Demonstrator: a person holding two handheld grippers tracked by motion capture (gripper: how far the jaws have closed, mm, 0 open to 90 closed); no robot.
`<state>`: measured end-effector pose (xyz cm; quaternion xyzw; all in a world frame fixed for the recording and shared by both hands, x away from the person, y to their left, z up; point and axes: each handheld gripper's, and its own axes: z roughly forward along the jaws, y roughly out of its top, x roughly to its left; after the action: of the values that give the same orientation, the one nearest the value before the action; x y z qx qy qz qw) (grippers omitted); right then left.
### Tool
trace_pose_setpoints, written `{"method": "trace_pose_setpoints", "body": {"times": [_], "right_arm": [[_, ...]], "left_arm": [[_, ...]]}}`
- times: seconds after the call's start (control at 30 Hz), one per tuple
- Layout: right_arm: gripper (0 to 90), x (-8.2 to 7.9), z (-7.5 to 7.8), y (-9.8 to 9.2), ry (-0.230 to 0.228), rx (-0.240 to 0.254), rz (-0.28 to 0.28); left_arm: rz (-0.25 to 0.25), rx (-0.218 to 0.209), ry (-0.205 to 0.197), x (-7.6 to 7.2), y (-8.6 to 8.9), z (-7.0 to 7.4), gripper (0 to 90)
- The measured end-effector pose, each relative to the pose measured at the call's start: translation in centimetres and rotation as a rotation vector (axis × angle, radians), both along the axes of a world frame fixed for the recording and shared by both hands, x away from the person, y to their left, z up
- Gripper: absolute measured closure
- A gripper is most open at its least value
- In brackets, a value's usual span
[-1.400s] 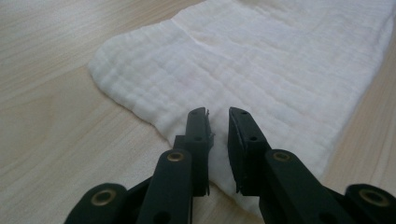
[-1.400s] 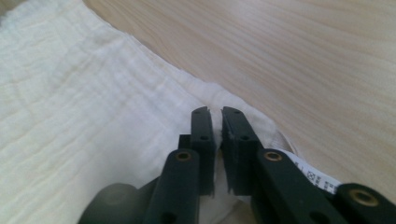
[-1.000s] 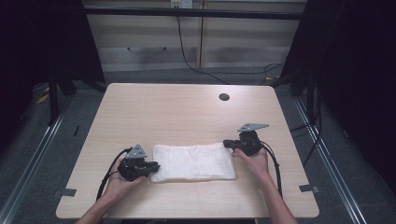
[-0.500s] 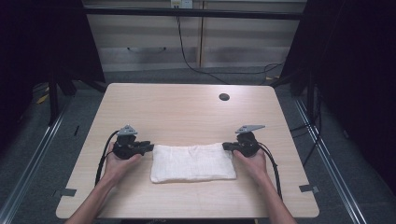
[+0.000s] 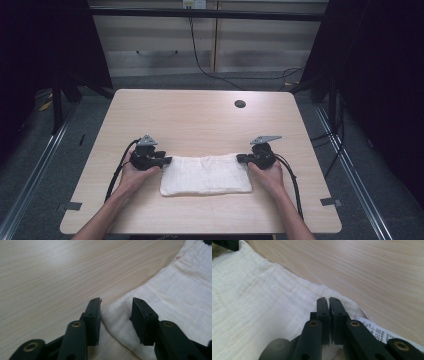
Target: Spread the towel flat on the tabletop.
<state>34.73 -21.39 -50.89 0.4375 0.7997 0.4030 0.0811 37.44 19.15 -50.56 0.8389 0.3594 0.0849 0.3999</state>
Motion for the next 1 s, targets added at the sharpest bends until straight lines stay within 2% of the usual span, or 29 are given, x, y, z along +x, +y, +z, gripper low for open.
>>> {"method": "trace_pose_setpoints", "body": {"times": [0.1, 0.17, 0.23, 0.33, 0.4, 0.47, 0.57, 0.77, 0.87, 0.93, 0.97, 1.0], "right_arm": [[87.5, 0.0, -0.1, 0.0, -0.005, 0.004, -0.003], [87.5, -0.1, 0.0, 0.0, -0.008, 0.000, 0.000], [87.7, -0.1, 0.0, 0.0, -0.009, -0.002, 0.001], [87.8, -0.1, 0.3, 0.1, -0.016, 0.000, 0.003], [87.9, -0.2, 0.6, 0.0, -0.022, 0.006, 0.000], [87.9, -0.2, 0.8, -0.1, -0.030, 0.013, -0.001], [88.0, -0.4, 1.5, -0.3, -0.053, 0.026, -0.006], [88.2, -0.8, 3.7, -0.8, -0.116, 0.072, -0.007], [88.3, -0.9, 5.0, -0.9, -0.143, 0.083, 0.001], [88.4, -0.7, 6.0, -1.0, -0.157, 0.102, -0.004], [88.4, -0.5, 6.6, -1.1, -0.165, 0.099, -0.002], [88.4, -0.4, 7.3, -1.1, -0.174, 0.095, -0.004]], "left_arm": [[-0.013, -0.014, 0.004, -0.2, 0.2, -0.1, 77.0], [-0.010, -0.025, 0.006, -0.3, 0.2, -0.1, 82.0], [-0.001, -0.056, 0.009, -0.2, 0.6, 0.3, 84.3], [0.001, -0.082, 0.007, -0.3, 1.3, 0.8, 86.2], [-0.001, -0.079, 0.002, -0.3, 1.4, 1.0, 86.4], [0.008, -0.104, -0.003, -0.4, 1.6, 1.3, 86.4], [0.006, -0.124, -0.023, -0.6, 2.0, 2.0, 86.4], [-0.010, -0.159, -0.076, -1.5, 1.8, 3.7, 86.4], [-0.004, -0.204, -0.103, -1.4, 1.8, 5.1, 86.4], [-0.001, -0.219, -0.122, -1.3, 1.8, 6.0, 86.4], [0.004, -0.234, -0.129, -1.2, 1.9, 6.5, 86.4], [0.004, -0.231, -0.138, -1.0, 1.8, 7.0, 86.4]]}}
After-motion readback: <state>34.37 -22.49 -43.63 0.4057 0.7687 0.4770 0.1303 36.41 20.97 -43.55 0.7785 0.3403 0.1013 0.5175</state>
